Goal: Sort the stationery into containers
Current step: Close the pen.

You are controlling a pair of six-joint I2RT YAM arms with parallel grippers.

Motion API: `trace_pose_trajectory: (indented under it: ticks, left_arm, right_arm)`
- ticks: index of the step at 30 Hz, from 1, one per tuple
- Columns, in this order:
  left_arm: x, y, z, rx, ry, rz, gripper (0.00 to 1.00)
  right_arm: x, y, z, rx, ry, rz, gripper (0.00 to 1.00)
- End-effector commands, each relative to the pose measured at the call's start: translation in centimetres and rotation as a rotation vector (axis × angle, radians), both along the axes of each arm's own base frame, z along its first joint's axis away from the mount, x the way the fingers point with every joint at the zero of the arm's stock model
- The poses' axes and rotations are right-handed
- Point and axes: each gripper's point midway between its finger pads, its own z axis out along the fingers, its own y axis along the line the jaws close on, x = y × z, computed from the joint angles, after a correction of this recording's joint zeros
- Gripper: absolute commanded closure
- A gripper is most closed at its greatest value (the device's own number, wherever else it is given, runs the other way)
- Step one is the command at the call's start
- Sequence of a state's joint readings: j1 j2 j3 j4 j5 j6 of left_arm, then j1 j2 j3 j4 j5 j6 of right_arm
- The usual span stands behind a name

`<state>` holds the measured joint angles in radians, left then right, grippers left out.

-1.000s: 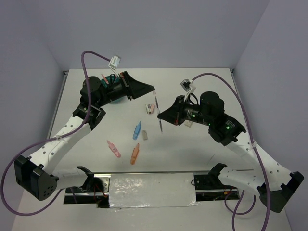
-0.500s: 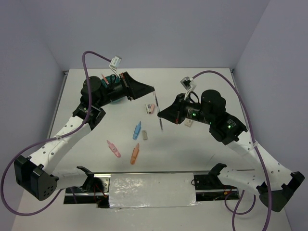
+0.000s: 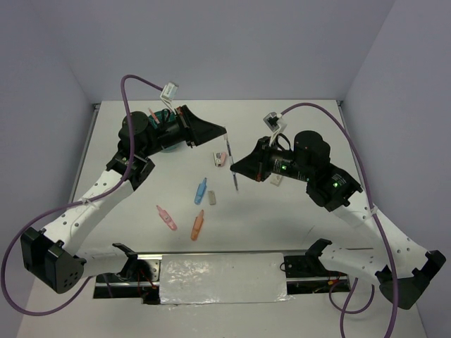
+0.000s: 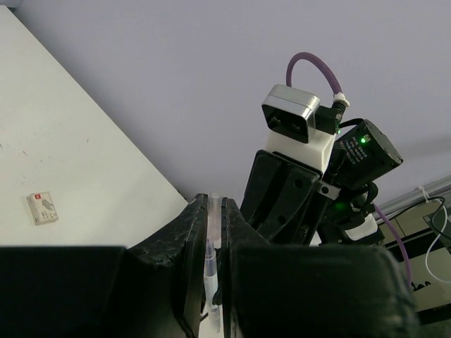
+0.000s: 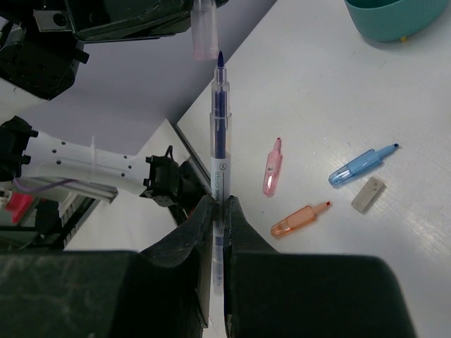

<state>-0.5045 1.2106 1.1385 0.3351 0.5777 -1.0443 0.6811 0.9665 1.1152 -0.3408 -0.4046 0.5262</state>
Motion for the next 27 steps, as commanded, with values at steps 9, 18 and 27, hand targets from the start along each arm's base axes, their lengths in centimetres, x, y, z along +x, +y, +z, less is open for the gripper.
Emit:
trace_pose_trajectory:
  ticks: [9,18,27]
  left_arm:
    - [0.5,0.7,2.3,-0.014,-0.094,0.057,1.0]
    - [0.3,0.6,1.9,-0.007,-0.096,0.04,1.0]
    - [-0.1,0.5,1.5,0.0,-0.091,0.017,1.0]
  right_arm:
    - [-0.7,0.3,1.7,0.023,-0.047,0.03,1.0]
    - [-0.3,0.3,1.9,0.014,-0.055,0.015,1.0]
    - [0.4,0.5,2.6,0.005,-0.067,0.002,1.0]
